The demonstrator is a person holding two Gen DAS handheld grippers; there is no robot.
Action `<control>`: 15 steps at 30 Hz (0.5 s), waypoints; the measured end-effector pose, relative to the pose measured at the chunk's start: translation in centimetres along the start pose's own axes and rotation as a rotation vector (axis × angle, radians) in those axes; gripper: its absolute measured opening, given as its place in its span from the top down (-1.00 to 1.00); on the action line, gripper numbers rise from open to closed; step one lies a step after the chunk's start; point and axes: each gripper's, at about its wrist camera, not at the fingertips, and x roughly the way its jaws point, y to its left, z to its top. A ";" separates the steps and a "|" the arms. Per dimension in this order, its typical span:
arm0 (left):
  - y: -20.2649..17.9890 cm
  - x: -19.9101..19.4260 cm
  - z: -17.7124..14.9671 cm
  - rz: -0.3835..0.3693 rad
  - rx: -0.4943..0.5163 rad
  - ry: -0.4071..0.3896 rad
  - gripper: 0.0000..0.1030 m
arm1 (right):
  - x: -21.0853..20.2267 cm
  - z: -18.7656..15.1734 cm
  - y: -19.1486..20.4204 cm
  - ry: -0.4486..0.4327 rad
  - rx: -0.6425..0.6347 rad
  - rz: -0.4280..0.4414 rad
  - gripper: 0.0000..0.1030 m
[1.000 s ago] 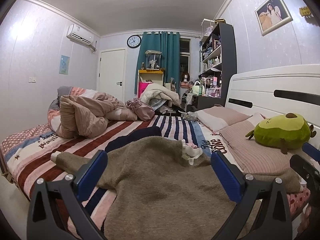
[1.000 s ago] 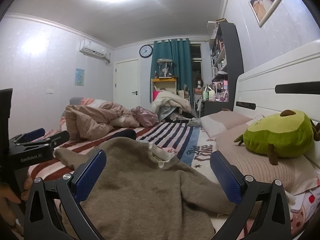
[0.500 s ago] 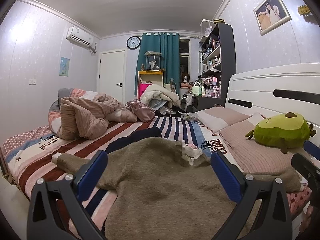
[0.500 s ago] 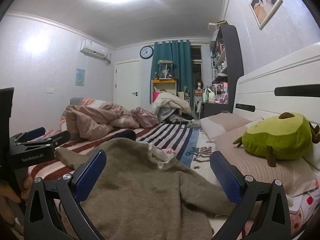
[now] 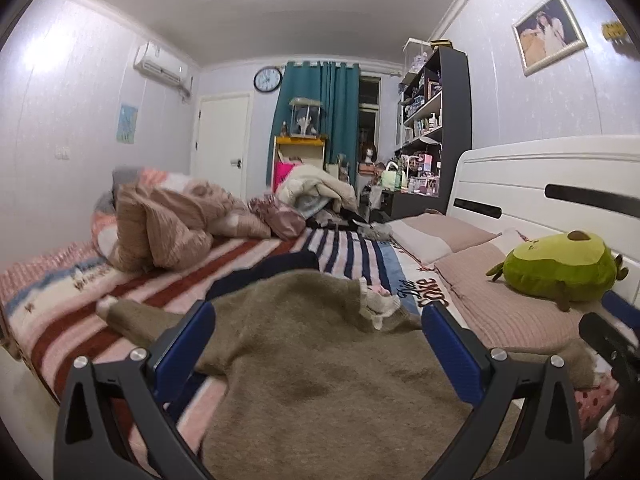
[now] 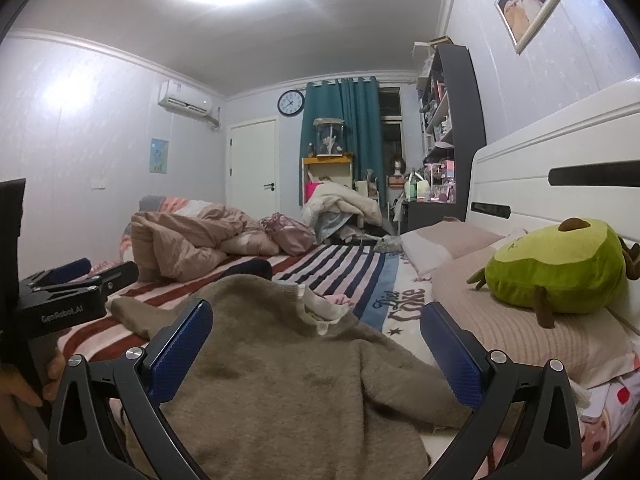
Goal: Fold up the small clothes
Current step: 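Grasp the sweater sleeve cuff with the left gripper and lift it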
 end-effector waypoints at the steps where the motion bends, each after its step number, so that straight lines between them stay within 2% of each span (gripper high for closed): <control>1: 0.4 0.3 -0.1 -0.015 -0.013 0.014 -0.98 | 0.3 0.0 0.0 0.002 0.002 0.002 -1.00; 7: 3.1 3.2 -1.1 0.001 -0.042 0.080 -0.98 | 3.4 -0.8 1.1 0.043 0.007 0.001 -1.00; 11: 7.0 6.3 -2.6 -0.015 -0.130 0.174 -0.98 | 6.7 -1.8 1.7 0.078 -0.003 -0.029 -1.00; 13: 9.8 8.5 -3.7 -0.013 -0.173 0.240 -0.98 | 9.0 -2.8 1.8 0.116 0.025 -0.017 -1.00; 14: 11.4 9.7 -4.4 0.005 -0.191 0.277 -0.98 | 10.4 -3.4 1.8 0.141 0.043 -0.001 -0.95; 15: 13.0 10.9 -5.1 0.022 -0.209 0.310 -0.98 | 11.3 -4.0 1.9 0.159 0.054 0.007 -0.73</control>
